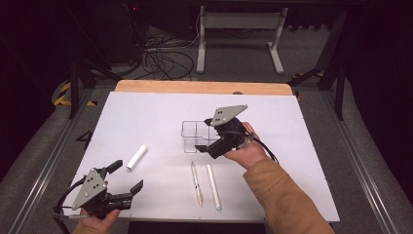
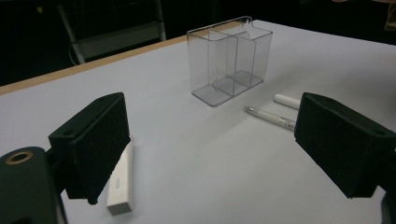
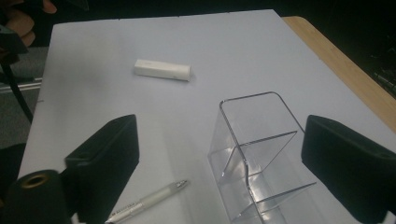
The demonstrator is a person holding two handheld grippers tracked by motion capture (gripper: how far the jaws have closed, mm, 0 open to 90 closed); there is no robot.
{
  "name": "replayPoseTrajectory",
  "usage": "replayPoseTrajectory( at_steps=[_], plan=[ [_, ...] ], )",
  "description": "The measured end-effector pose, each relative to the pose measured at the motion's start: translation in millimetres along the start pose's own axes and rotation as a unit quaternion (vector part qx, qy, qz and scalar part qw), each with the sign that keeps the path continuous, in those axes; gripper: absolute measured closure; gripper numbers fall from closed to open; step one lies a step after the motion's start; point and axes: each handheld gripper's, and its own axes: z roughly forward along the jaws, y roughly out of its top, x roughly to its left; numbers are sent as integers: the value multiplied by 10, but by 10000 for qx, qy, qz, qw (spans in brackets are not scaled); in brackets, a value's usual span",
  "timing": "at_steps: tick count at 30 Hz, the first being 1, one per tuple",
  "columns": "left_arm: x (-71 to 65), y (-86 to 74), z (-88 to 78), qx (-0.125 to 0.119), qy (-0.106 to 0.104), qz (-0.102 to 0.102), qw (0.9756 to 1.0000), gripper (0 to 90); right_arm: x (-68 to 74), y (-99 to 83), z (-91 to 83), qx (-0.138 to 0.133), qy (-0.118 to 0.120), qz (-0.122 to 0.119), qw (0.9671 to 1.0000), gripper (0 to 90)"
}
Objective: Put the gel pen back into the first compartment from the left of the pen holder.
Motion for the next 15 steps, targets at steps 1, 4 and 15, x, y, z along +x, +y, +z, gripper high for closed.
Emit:
replayPoseTrajectory(
  at_steps=[1, 4, 15],
  plan=[
    [2, 1, 2, -1, 3, -3, 10000, 109, 12, -10, -4, -30, -25, 33, 10000, 80],
    [0, 0, 15, 33, -16, 12, 10000, 109, 45, -33, -14, -103, -21, 114, 9999, 70],
    [0, 2, 20, 25, -22, 18, 10000, 109, 127, -63, -67, -281, -15, 205, 9994, 28]
  ],
)
